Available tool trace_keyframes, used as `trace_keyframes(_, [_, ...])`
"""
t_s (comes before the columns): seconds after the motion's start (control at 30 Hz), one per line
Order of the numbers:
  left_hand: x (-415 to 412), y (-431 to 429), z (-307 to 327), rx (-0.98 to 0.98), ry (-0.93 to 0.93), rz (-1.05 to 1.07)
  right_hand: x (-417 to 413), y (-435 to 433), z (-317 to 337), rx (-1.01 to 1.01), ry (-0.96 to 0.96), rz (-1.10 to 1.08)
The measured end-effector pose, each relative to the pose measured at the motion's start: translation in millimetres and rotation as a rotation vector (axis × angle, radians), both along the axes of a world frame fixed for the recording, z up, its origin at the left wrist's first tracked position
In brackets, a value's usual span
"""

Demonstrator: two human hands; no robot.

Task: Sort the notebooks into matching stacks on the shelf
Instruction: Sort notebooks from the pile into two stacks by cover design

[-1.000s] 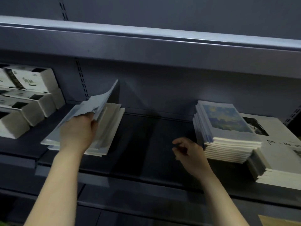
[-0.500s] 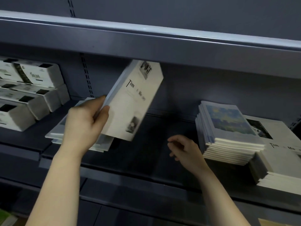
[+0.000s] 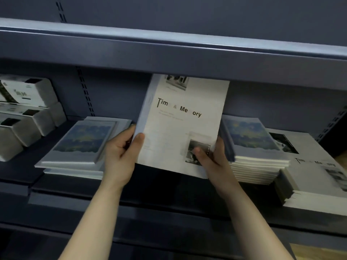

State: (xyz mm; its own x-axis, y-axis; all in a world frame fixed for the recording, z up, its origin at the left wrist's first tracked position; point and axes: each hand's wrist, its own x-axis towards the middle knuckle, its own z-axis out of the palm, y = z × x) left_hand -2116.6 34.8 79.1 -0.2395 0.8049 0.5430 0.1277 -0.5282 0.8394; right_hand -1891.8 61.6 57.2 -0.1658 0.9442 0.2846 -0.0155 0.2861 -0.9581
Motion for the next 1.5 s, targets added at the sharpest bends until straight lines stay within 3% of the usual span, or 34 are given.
trace_keyframes(0.23, [29,8,-16,-0.083,-0.101,0.014,21,3,20,0.086,-0.012,-0.115])
trace_keyframes(0.4, [49,8,-18,-0.093,-0.082,-0.115,43,5,24,0.154,-0.069,-0.238])
trace_keyframes(0.63, [74,9,-20,-0.179,-0.030,-0.289,86,4,23,0.127,0.017,-0.301])
trace_keyframes(0.83, [100,22,-40,-0.285,0.186,-0.180,134,-6,24,0.075,0.048,-0.399])
trace_keyframes(1.2, [138,46,-81,-0.438,0.909,0.065,238,-21,29,-0.148,0.136,-0.542])
trace_keyframes(1.5, [162,61,-83,-0.479,1.006,0.200,298,-28,28,-0.242,0.108,-0.561])
